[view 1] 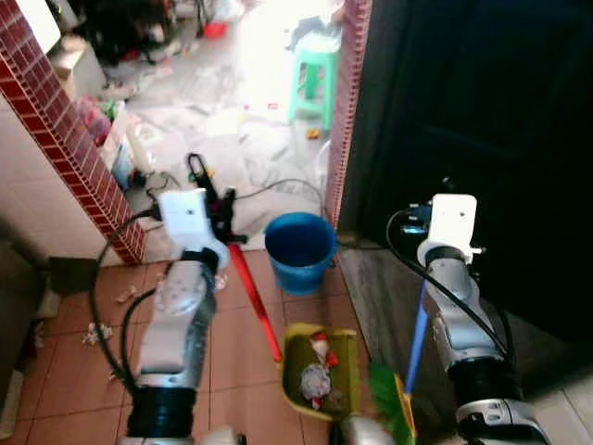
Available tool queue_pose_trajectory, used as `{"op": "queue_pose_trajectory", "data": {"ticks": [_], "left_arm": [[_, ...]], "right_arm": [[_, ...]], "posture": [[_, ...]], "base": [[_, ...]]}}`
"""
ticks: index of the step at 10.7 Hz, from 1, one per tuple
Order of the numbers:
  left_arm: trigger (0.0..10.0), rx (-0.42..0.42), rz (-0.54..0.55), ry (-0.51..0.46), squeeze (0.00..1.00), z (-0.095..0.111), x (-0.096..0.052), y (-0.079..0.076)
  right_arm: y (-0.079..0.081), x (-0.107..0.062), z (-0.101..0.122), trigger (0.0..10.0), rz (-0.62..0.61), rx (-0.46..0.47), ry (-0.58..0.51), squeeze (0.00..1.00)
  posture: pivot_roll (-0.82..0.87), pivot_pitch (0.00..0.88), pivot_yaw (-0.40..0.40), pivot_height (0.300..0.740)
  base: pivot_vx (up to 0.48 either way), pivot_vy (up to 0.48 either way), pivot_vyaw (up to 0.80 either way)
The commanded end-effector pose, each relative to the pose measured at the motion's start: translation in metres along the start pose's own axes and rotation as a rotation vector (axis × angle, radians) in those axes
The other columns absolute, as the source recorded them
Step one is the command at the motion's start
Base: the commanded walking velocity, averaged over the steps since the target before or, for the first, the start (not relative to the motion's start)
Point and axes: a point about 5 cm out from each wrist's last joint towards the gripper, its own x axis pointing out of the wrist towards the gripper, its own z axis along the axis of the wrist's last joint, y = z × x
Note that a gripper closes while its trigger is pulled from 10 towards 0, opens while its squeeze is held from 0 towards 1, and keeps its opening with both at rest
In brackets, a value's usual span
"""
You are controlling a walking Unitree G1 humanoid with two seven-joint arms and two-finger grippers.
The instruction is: Sweep floor
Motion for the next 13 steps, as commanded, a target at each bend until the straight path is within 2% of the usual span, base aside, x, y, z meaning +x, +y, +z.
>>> {"op": "queue_pose_trajectory", "data": {"ticks": [1,3,5,6,9,13], "left_arm": [[10.0,0.025,0.031,-0.072,0.00,0.015,0.004,0.008],[10.0,0.044,0.078,-0.093,0.00,0.020,0.004,0.015],[10.0,0.033,0.148,-0.186,0.00,0.046,0.008,0.029],[10.0,0.025,0.171,-0.265,0.00,0.071,0.012,0.036],[10.0,0.009,0.207,-0.402,0.00,0.114,0.021,0.044],[10.0,0.010,0.195,-0.453,0.00,0.128,0.028,0.045]], "right_arm": [[-0.003,0.002,0.003,10.0,0.003,-0.072,-0.015,0.00],[-0.003,0.000,0.003,10.0,0.004,-0.071,-0.015,0.00],[-0.003,0.000,0.002,10.0,0.016,-0.071,-0.015,0.00],[-0.002,0.000,0.002,10.0,0.026,-0.073,-0.017,0.00],[0.000,-0.001,0.001,10.0,0.038,-0.074,-0.020,0.00],[0.003,0.000,0.003,10.0,0.070,-0.069,-0.034,0.00]], "posture": [[-0.06,0.054,0.023,0.740],[-0.07,0.052,0.022,0.740],[-0.06,0.050,0.018,0.740],[-0.06,0.050,0.018,0.740],[-0.06,0.044,0.014,0.740],[-0.06,0.037,0.014,0.740]], "base": [[0.000,0.000,0.00],[0.000,0.000,0.00],[0.000,0.000,0.00],[0.000,0.000,0.00],[0.000,0.000,0.00],[0.060,0.000,0.00]]}}
